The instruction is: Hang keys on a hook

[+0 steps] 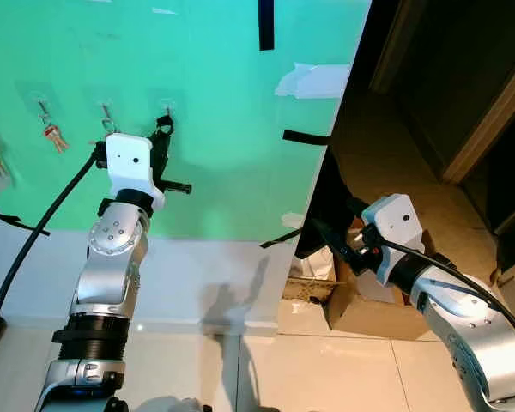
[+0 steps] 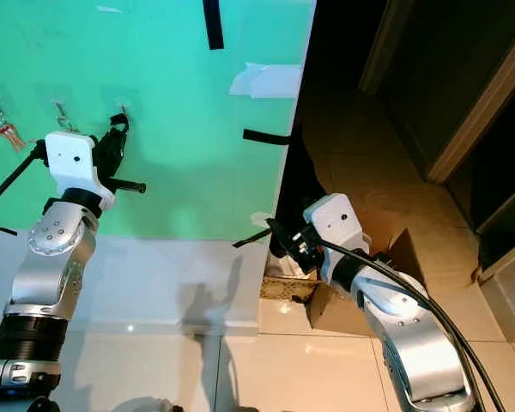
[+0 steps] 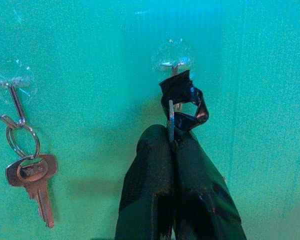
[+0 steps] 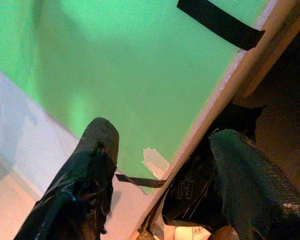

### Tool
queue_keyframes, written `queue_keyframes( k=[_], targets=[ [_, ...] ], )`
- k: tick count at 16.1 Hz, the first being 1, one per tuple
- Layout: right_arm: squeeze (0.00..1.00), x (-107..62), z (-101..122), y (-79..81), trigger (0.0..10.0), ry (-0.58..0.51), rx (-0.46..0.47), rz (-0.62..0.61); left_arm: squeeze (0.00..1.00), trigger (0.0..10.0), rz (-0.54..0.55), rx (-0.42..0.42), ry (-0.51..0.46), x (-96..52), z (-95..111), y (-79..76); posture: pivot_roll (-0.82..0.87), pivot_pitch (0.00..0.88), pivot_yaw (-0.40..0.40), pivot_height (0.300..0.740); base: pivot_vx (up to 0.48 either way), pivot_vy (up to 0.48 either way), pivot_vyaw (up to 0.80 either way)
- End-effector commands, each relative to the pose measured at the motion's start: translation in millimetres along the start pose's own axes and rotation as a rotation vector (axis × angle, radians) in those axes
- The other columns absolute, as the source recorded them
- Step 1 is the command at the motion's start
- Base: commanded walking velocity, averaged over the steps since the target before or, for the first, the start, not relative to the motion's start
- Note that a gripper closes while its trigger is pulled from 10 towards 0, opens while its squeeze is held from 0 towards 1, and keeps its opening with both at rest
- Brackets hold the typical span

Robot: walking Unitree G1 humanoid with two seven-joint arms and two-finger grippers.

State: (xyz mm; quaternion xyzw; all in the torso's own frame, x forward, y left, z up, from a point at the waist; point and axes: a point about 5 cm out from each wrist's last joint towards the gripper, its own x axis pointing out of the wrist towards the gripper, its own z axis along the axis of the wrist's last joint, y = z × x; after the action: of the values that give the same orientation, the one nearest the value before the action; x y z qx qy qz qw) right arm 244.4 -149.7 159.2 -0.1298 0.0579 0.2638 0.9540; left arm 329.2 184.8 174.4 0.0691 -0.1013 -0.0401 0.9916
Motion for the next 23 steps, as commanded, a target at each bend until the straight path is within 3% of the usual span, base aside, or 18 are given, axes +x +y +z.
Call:
queue_keyframes(
  k=[1, 13, 17, 23],
  targets=[
    [0.0, -0.7, 4.9, 0.0, 10.0, -0.012, -0.019, 0.009, 0.0, 10.0, 0.013, 0.006, 0.003, 2.4, 0.9, 1.7, -0.12, 0.0, -0.043, 0.74, 0.0, 0.0, 0.0],
    [0.0, 0.1, 6.3, -0.8, 10.0, -0.016, -0.026, 0.006, 0.0, 10.0, 0.036, 0.0, -0.032, 7.5, 6.1, 4.6, -0.13, 0.0, -0.044, 0.74, 0.0, 0.0, 0.0],
    [0.0, 1.0, 6.4, -0.4, 10.0, -0.017, -0.026, 0.006, 0.0, 10.0, 0.001, 0.027, 0.057, 3.0, -9.0, 0.6, -0.12, 0.0, -0.044, 0.74, 0.0, 0.0, 0.0],
    [0.0, 1.8, 6.9, -1.0, 10.0, -0.021, -0.031, 0.007, 0.0, 10.0, -0.005, 0.029, 0.074, 2.9, -12.2, -0.8, -0.13, 0.0, -0.046, 0.74, 0.0, 0.0, 0.0]
  ],
)
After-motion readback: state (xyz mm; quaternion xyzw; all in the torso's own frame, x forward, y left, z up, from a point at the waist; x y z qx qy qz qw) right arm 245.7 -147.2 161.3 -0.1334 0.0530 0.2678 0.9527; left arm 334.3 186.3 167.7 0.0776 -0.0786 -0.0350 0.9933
